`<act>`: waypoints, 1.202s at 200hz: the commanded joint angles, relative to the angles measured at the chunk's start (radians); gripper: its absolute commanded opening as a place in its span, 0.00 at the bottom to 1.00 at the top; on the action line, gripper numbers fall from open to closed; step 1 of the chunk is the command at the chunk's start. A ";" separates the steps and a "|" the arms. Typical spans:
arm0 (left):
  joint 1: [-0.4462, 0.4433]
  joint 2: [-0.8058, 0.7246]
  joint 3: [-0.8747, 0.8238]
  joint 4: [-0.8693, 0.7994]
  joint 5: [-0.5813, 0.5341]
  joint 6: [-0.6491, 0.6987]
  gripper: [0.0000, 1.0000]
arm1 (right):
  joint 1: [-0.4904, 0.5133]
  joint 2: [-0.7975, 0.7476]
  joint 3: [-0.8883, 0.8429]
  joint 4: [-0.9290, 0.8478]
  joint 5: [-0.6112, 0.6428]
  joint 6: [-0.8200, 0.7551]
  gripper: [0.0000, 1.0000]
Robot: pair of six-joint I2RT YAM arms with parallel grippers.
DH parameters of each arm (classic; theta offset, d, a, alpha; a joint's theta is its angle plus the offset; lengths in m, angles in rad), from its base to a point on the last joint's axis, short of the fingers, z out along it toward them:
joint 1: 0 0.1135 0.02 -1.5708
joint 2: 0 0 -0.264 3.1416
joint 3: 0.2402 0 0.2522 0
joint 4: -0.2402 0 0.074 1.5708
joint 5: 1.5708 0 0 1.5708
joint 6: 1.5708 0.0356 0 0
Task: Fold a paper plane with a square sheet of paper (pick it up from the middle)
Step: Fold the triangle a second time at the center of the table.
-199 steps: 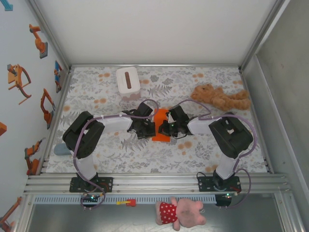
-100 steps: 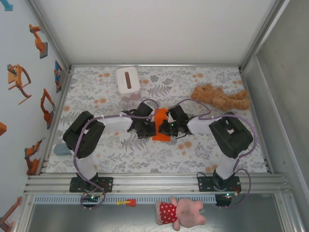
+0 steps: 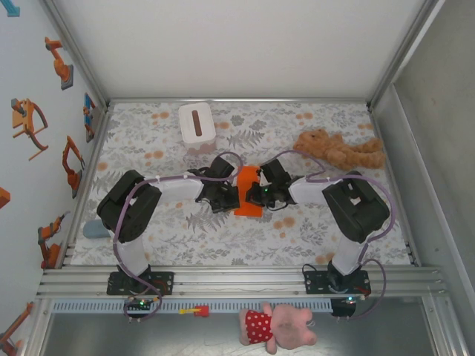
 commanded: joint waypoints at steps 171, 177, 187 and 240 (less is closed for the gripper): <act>0.000 -0.052 0.066 -0.048 0.033 0.006 0.05 | -0.100 -0.131 0.000 -0.048 -0.006 -0.053 0.00; 0.000 -0.057 0.063 -0.037 0.032 0.004 0.05 | -0.093 -0.117 0.002 -0.033 -0.014 -0.043 0.00; -0.002 -0.062 0.061 -0.021 0.033 0.004 0.06 | -0.090 -0.094 0.000 -0.002 -0.028 -0.029 0.00; -0.009 -0.010 0.081 0.038 0.060 0.000 0.06 | -0.089 -0.005 0.025 0.011 -0.039 -0.025 0.00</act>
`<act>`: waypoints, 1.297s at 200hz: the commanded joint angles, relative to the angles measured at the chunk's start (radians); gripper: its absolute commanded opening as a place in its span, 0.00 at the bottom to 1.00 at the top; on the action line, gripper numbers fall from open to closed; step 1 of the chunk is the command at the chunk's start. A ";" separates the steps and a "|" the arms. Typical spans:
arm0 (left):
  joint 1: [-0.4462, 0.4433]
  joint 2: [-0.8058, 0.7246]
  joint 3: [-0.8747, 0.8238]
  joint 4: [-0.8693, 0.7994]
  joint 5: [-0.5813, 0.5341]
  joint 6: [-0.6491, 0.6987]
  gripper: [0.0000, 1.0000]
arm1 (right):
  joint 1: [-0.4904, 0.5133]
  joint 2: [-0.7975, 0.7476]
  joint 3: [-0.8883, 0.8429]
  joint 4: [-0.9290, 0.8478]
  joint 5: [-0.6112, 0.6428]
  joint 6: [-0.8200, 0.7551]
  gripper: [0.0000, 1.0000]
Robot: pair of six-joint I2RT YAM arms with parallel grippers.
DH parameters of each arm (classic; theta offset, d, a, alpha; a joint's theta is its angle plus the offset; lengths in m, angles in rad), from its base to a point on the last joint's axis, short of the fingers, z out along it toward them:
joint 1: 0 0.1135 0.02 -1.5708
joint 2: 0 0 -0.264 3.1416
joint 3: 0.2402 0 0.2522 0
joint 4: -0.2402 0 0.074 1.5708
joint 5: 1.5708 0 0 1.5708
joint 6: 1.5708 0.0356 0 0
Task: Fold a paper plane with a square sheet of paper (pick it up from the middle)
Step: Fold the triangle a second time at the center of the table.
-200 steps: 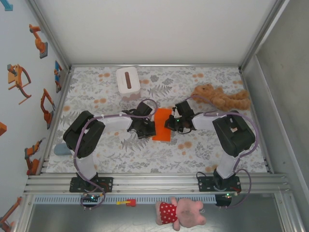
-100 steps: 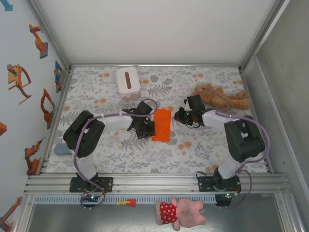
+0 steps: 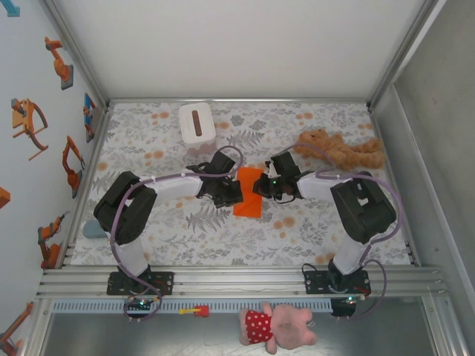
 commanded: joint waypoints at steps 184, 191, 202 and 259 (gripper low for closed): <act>-0.009 0.124 -0.015 0.069 0.066 0.083 0.02 | -0.002 0.113 -0.024 -0.071 0.072 -0.003 0.00; -0.007 0.111 -0.036 0.076 0.068 0.086 0.02 | -0.002 0.117 -0.024 -0.078 0.075 -0.006 0.00; -0.004 0.091 -0.069 0.080 0.068 0.088 0.02 | -0.002 0.125 -0.024 -0.088 0.080 -0.009 0.00; 0.023 -0.006 -0.185 0.057 0.063 0.123 0.04 | -0.004 0.148 -0.024 -0.107 0.094 -0.021 0.00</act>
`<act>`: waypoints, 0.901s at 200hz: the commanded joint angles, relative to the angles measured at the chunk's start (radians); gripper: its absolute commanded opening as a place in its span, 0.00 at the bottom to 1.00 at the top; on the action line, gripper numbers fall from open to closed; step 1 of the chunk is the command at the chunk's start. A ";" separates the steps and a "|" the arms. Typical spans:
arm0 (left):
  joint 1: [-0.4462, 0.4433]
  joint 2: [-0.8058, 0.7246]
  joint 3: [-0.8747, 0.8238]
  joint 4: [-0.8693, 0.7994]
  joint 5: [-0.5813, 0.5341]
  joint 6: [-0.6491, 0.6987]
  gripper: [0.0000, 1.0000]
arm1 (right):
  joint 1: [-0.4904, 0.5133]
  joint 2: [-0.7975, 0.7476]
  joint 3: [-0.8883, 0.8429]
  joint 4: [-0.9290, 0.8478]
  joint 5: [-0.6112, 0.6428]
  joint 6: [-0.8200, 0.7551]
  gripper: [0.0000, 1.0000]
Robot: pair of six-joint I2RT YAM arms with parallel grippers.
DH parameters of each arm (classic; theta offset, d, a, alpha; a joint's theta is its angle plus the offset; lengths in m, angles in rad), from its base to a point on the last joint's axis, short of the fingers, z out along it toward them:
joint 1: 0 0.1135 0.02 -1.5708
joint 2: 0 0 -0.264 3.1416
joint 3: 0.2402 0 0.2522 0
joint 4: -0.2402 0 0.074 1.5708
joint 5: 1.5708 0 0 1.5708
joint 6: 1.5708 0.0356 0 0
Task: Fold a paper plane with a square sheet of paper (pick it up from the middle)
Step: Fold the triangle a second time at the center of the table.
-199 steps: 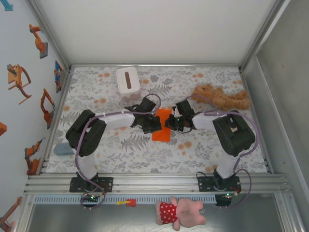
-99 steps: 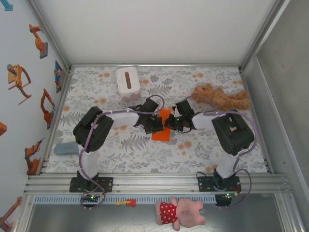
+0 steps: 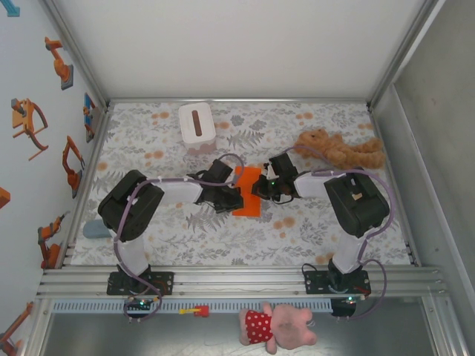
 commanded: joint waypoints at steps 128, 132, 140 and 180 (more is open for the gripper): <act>0.051 -0.269 -0.048 -0.126 -0.064 0.056 0.10 | -0.001 -0.098 0.039 -0.034 -0.006 0.034 0.07; 0.050 -0.263 -0.043 -0.115 -0.064 0.046 0.11 | -0.002 -0.108 0.034 -0.027 -0.003 0.044 0.10; 0.051 -0.243 -0.035 -0.091 -0.057 0.031 0.12 | -0.002 -0.129 0.021 -0.012 0.007 0.063 0.15; 0.048 -0.112 0.078 -0.051 -0.035 0.004 0.18 | -0.002 -0.215 -0.097 0.063 0.068 0.184 0.28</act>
